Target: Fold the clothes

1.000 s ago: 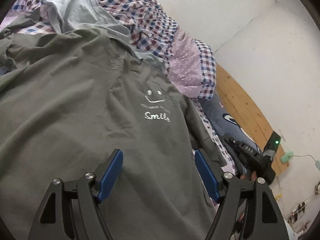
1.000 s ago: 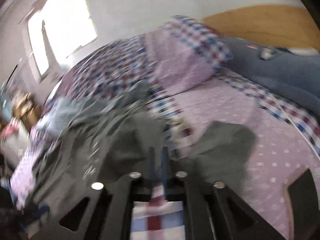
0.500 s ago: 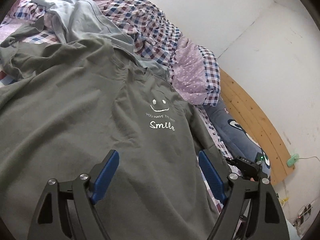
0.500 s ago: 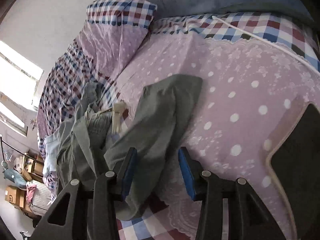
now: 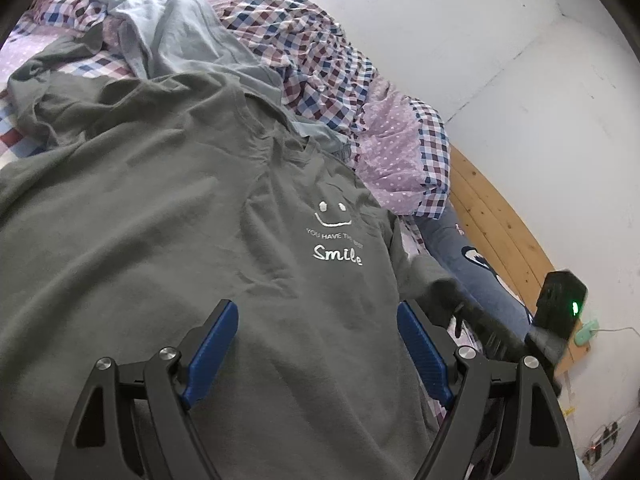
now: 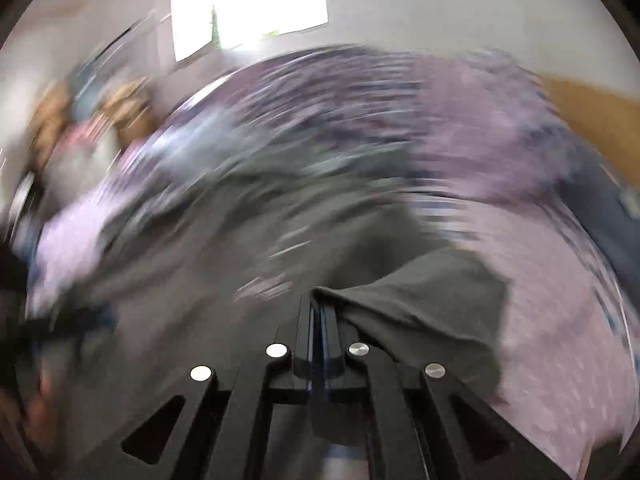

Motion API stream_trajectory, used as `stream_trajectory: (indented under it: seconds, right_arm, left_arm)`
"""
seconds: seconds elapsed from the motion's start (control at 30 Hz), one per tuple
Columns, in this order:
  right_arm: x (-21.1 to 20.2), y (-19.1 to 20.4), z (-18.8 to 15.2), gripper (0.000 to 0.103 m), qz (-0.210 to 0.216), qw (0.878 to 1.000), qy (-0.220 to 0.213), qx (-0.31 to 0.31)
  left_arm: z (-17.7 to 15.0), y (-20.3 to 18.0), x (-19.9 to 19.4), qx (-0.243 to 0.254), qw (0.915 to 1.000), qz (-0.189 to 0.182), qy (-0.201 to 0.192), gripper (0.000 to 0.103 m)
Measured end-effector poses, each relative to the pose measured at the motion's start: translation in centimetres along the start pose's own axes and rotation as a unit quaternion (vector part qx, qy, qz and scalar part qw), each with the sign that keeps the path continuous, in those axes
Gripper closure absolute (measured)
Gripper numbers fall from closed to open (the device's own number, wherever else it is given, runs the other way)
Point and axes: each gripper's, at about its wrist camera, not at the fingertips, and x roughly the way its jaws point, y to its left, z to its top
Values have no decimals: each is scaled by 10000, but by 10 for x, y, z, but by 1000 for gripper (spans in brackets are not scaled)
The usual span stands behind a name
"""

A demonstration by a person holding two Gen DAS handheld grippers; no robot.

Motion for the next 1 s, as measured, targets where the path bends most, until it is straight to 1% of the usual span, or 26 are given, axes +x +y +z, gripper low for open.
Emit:
stream_trajectory:
  seconds: [0.07, 0.1, 0.17, 0.23, 0.27, 0.3, 0.37, 0.43, 0.5, 0.53, 0.6, 0.63, 0.67, 0.73, 0.8, 0.87, 0.9, 0.97, 1.0]
  right_arm:
    - [15, 37, -9, 99, 243, 9963, 370, -731]
    - [19, 46, -12, 94, 268, 9943, 478, -917]
    - [21, 49, -17, 84, 367, 9926, 588, -995]
    - [20, 48, -19, 64, 496, 9922, 610, -965]
    - [18, 46, -18, 59, 551, 9928, 566, -898]
    - [15, 43, -18, 56, 575, 9933, 527, -847]
    - [8, 36, -16, 56, 614, 9943, 451, -750]
    - [3, 24, -14, 56, 805, 9951, 407, -414]
    - [1, 6, -11, 55, 1121, 9928, 400, 128]
    - [2, -4, -12, 55, 1309, 9895, 403, 467]
    - [3, -23, -13, 54, 1689, 9779, 410, 1164]
    - [4, -33, -16, 54, 1761, 9713, 425, 1542]
    - [6, -43, -20, 54, 1720, 9651, 448, 1925]
    - [6, -53, -25, 54, 1552, 9596, 425, 2309]
    - [4, -62, -28, 54, 1301, 9554, 306, 2634]
    - [4, -76, -35, 54, 1255, 9401, 175, 3165]
    - [5, -86, -43, 53, 1326, 9229, 91, 3613]
    - [10, -107, -62, 53, 1472, 8803, -62, 4510]
    - [12, -117, -72, 53, 1529, 8569, -124, 4921]
  left_arm:
    - [1, 4, 0, -100, 9999, -7, 19, 18]
    - [2, 7, 0, -175, 9998, -10, 30, 18]
    - [3, 11, 0, -276, 9996, -24, 37, 18]
    - [4, 13, 0, -328, 9994, -26, 44, 18]
    - [4, 13, 1, -333, 9994, -23, 54, 18]
    - [5, 13, 2, -336, 9994, -20, 65, 18]
    - [4, 12, 3, -296, 9995, 6, 77, 18]
    - [4, 11, 3, -266, 9996, 26, 86, 18]
    - [4, 11, 3, -273, 9996, 33, 87, 18]
    - [4, 11, 4, -276, 9996, 37, 91, 18]
    - [3, 11, 5, -246, 9996, 61, 109, 18]
    - [3, 10, 5, -229, 9997, 54, 116, 18]
    - [3, 9, 5, -213, 9997, 46, 122, 18]
    - [2, 8, 6, -187, 9997, -7, 150, 18]
    - [1, 6, 5, -164, 9997, -48, 168, 18]
    - [1, 5, 5, -163, 9997, -75, 169, 18]
    - [1, 5, 5, -181, 9997, -83, 172, 18]
    - [1, 6, 5, -218, 9996, -96, 179, 18]
    - [1, 6, 5, -234, 9995, -103, 186, 18]
